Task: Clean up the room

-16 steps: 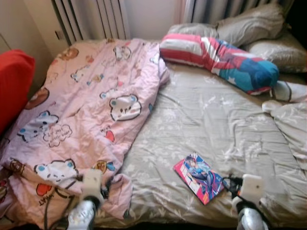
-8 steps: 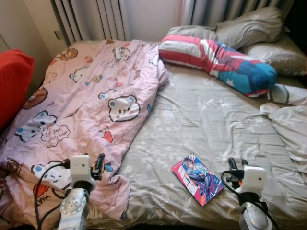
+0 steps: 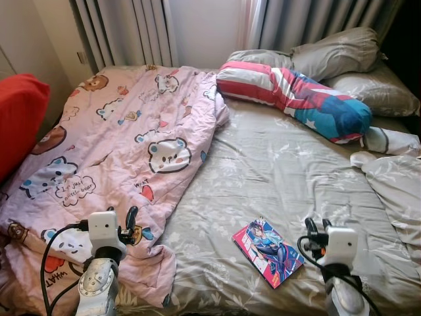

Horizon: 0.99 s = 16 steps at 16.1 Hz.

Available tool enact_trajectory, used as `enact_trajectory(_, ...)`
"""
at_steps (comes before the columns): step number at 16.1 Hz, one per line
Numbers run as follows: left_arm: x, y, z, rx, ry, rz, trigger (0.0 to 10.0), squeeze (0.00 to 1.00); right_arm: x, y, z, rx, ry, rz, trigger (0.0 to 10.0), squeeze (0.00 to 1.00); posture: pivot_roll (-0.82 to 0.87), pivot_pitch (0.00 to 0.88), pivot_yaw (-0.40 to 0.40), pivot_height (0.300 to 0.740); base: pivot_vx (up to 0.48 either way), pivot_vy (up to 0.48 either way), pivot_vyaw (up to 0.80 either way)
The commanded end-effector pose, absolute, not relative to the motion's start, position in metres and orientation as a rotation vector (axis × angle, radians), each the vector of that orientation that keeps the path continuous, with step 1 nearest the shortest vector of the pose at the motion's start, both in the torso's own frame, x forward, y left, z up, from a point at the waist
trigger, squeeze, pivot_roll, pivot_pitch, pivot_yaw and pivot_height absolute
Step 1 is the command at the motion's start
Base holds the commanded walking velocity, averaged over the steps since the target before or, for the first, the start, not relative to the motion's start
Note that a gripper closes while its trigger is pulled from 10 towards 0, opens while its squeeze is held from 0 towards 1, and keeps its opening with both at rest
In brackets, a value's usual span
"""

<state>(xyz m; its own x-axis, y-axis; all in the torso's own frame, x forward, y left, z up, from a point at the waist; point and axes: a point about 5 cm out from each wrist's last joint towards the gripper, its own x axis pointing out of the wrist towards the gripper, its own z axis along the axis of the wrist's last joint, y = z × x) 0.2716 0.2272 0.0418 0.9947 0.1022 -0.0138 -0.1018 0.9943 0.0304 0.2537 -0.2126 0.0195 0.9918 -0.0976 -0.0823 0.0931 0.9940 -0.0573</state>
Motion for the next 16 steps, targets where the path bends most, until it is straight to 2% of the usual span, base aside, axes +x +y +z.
enact_trajectory(1,0.273,0.226,0.042,0.023,0.022,0.095,10.0,0.0,0.26,-0.217,0.026,-0.045,0.065,-0.123,10.0,0.0,-0.03,0.049,-0.015,0.74,0.0,0.0,0.0)
enact_trajectory(4,0.274,0.222,0.046,0.017,0.01,0.078,10.0,0.0,0.262,-0.208,0.032,-0.015,0.028,-0.113,10.0,0.0,-0.03,0.055,0.0,0.74,0.0,0.0,0.0)
enact_trajectory(16,0.277,0.217,0.053,-0.01,0.009,0.055,10.0,0.0,0.256,-0.206,0.032,-0.02,0.028,-0.134,10.0,0.0,-0.05,0.098,0.006,0.74,0.0,0.0,0.0)
